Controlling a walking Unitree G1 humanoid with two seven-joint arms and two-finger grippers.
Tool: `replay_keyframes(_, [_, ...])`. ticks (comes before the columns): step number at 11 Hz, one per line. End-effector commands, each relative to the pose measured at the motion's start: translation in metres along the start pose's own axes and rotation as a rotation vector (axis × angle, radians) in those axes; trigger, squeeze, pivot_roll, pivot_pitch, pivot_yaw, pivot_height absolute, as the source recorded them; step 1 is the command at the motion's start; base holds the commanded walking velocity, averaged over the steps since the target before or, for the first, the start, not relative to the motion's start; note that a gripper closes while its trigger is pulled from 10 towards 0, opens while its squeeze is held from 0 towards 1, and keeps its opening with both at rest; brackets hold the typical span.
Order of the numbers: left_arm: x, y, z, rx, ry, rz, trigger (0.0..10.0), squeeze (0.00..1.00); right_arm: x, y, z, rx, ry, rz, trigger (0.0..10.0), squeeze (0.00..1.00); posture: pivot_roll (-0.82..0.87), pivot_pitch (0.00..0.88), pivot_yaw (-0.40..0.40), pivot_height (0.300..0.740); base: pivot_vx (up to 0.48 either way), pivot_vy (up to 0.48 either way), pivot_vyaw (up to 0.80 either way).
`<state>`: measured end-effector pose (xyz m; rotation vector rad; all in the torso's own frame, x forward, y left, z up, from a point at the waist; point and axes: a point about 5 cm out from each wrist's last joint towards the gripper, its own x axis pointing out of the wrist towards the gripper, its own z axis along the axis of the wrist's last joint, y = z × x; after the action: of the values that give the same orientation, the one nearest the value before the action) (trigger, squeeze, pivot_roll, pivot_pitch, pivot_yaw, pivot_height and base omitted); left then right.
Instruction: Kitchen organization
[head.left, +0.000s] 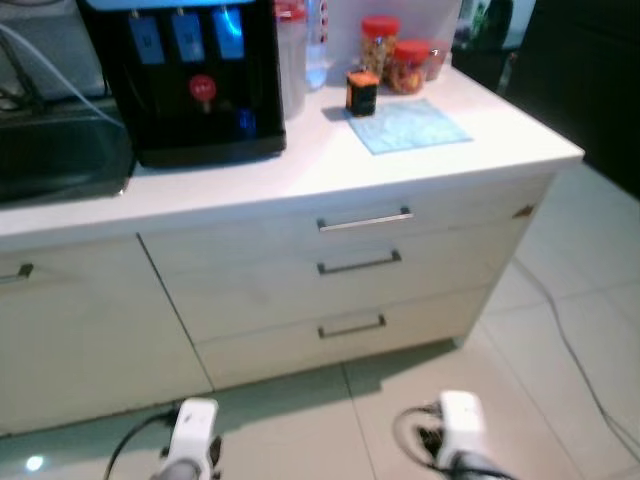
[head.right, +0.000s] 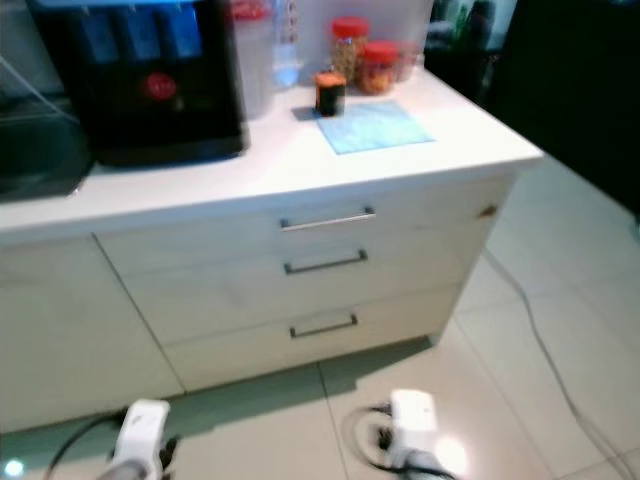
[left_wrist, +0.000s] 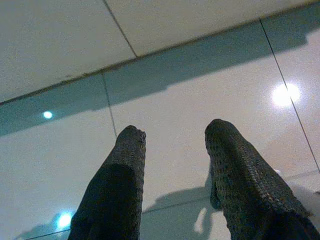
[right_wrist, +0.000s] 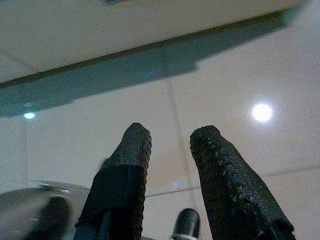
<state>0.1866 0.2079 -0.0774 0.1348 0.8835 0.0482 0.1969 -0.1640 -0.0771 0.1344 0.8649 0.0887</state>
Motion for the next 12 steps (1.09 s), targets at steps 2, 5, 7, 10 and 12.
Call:
replay_keyframes(2, [0.0005, -0.0031, 0.0013, -0.007, -0.001, -0.002, 10.0, 0.00, -0.0017, -0.0082, 0.0004, -0.008, 0.004, -0.019, 10.0, 0.00, 0.09, 0.000, 0.043, 0.740, 0.000, 0.000, 0.80])
replay_keyframes(5, [0.0007, -0.0007, 0.0023, -0.014, -0.003, 0.007, 10.0, 0.00, -0.0014, -0.0073, 0.0009, -0.005, 0.001, -0.018, 10.0, 0.00, 0.09, 0.000, 0.043, 0.740, 0.000, 0.000, 0.80])
replay_keyframes(7, [0.0008, -0.0007, 0.0031, -0.020, -0.008, 0.010, 10.0, 0.00, -0.0014, -0.0085, 0.0019, 0.027, -0.008, -0.033, 10.0, 0.00, 0.09, 0.000, 0.044, 0.740, 0.000, 0.000, 0.40])
replay_keyframes(10, [0.0007, -0.0004, 0.0019, -0.044, 0.000, 0.010, 10.0, 0.00, -0.0013, -0.0082, 0.0023, 0.036, -0.012, -0.030, 10.0, 0.00, 0.09, 0.000, 0.045, 0.740, 0.000, 0.000, 0.00])
replay_keyframes(12, [0.0005, 0.0001, 0.0009, -0.046, 0.004, 0.011, 10.0, 0.00, -0.0013, -0.0080, 0.0021, 0.037, -0.013, -0.030, 10.0, 0.00, 0.09, 0.000, 0.044, 0.740, 0.000, 0.129, 0.00])
